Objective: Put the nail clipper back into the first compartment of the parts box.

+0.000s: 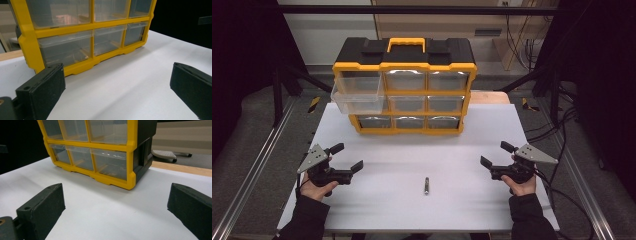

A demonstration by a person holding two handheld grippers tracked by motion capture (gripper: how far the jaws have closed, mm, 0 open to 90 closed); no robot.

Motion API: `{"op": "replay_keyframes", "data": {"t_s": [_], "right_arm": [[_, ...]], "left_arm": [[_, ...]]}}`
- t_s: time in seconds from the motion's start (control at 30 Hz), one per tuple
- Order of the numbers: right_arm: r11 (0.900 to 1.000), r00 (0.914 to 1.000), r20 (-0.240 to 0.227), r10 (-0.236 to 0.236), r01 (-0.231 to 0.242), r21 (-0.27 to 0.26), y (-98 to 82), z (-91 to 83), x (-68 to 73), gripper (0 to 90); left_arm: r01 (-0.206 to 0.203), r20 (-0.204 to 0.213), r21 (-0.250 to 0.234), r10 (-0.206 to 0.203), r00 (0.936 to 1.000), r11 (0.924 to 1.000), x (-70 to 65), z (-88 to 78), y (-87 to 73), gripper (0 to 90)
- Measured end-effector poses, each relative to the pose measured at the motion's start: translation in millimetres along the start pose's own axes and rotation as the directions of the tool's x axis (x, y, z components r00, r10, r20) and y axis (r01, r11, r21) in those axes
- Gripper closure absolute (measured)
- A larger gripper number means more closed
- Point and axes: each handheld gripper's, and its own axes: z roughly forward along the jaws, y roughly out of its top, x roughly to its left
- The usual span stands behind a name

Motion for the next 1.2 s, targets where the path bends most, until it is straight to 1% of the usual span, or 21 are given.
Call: {"op": "replay_keyframes", "data": {"t_s": [0.13,0.2,0.3,0.33,0.43,0.5,0.63,0.73,0.77,0.8,0.83,0.93,0.97,1.1,1.2], "right_arm": [[1.000,0.9999,0.011,0.011,-0.011,0.005,0.7,-0.7,0.3,1.6],[1.000,0.9998,0.021,0.004,-0.004,0.014,1.7,-0.9,1.4,1.5],[1.000,0.9998,0.018,0.001,-0.001,0.023,4.1,0.5,4.6,1.2],[0.999,0.9998,0.018,0.002,-0.003,0.031,5.2,1.2,6.0,1.0],[0.999,0.9998,0.018,-0.003,0.003,0.042,8.0,3.8,11.3,0.7],[0.999,0.9997,0.016,-0.017,0.016,0.040,9.6,5.2,16.0,1.0],[0.998,0.9992,0.011,-0.039,0.038,0.058,13.2,10.0,24.7,0.6],[0.996,0.9986,-0.007,-0.053,0.053,0.072,15.3,14.6,33.7,0.6],[0.996,0.9986,-0.007,-0.053,0.053,0.072,15.3,14.6,33.7,0.6],[0.994,0.9978,-0.011,-0.066,0.067,0.088,16.7,18.2,40.7,0.7],[0.993,0.9970,-0.012,-0.076,0.077,0.094,17.0,20.3,44.4,0.8],[0.989,0.9959,-0.030,-0.085,0.088,0.120,17.8,26.9,55.4,0.7],[0.987,0.9951,-0.031,-0.094,0.098,0.129,17.7,29.3,59.1,0.8],[0.982,0.9939,-0.060,-0.092,0.101,0.162,15.6,39.4,74.1,0.8],[0.975,0.9924,-0.078,-0.095,0.109,0.194,13.3,46.9,85.1,0.9]], "left_arm": [[0.002,-0.002,0.005,-0.002,1.0000,1.0000,0.5,-0.2,-0.6,0.0],[0.002,0.000,0.005,-0.002,1.0000,1.0000,0.5,-0.4,-0.7,0.0],[0.001,-0.002,0.005,-0.001,1.0000,1.0000,0.8,0.0,-0.9,0.0],[0.000,0.000,0.013,0.000,1.0000,0.9999,0.9,0.7,-1.6,0.0],[-0.001,0.000,0.016,0.001,1.0000,0.9999,0.5,1.3,-2.1,0.0],[-0.001,-0.003,0.018,0.002,1.0000,0.9998,0.7,1.5,-2.5,0.0],[0.003,-0.007,0.021,-0.003,1.0000,0.9998,1.5,2.1,-3.1,0.0],[0.006,-0.007,0.018,-0.006,1.0000,0.9998,1.7,1.7,-3.2,0.0],[0.006,-0.007,0.018,-0.006,1.0000,0.9998,1.7,1.7,-3.2,0.0],[0.006,-0.009,0.018,-0.006,0.9999,0.9998,1.8,1.6,-3.2,0.0],[0.006,-0.009,0.018,-0.006,0.9999,0.9998,1.8,1.6,-3.2,0.0],[0.010,-0.011,0.016,-0.010,0.9999,0.9998,2.5,1.8,-3.2,0.0],[0.010,-0.011,0.016,-0.010,0.9999,0.9998,2.5,1.8,-3.2,0.0],[0.008,-0.011,0.021,-0.008,0.9999,0.9997,2.4,2.1,-3.8,0.0],[0.012,-0.013,0.019,-0.012,0.9998,0.9997,2.7,2.3,-4.1,0.0]]}}
